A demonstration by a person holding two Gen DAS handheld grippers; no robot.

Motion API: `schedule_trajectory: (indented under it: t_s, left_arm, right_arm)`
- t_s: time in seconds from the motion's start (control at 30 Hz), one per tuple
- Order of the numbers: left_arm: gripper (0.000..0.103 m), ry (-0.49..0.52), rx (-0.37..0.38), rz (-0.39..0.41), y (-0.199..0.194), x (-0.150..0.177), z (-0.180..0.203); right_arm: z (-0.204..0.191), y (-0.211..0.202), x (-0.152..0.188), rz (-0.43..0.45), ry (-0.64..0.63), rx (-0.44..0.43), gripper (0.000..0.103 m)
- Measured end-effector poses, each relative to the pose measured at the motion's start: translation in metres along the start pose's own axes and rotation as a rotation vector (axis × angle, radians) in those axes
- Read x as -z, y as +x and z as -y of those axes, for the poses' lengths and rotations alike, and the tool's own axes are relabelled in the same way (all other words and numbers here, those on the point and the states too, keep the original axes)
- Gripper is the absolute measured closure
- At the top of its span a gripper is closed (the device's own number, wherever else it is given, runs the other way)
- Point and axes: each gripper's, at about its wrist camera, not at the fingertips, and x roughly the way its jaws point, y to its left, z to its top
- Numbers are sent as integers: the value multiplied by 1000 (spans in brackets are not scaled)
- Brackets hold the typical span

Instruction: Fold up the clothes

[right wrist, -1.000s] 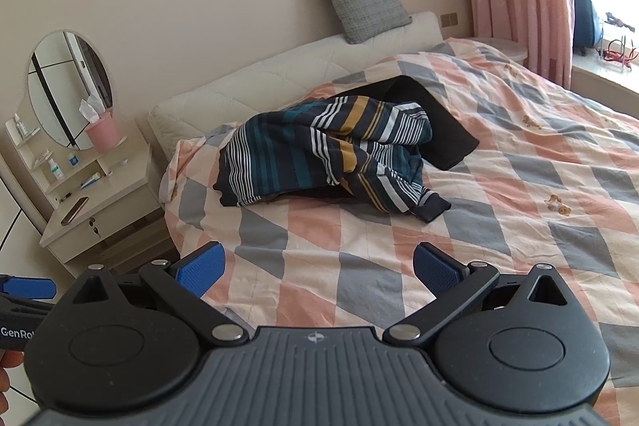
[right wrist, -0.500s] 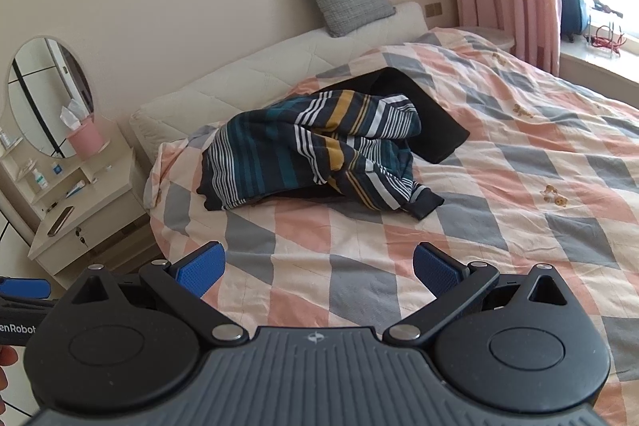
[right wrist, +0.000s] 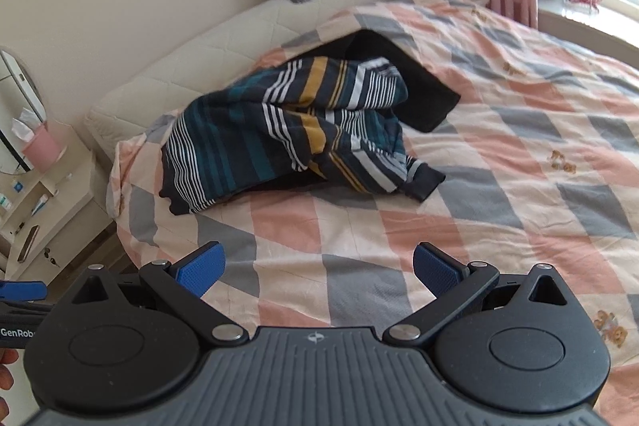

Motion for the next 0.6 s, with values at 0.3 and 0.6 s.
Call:
schedule_trajectory:
  t_s: [0.3,0.6]
  left_arm:
    - [1,126,65,-57,64,-58,-29]
    - [2,318,105,-4,121,-124,-20]
  right_arm:
    - [2,80,-11,-205,206,21,0]
    - [32,136,-6,-294,576,29,0]
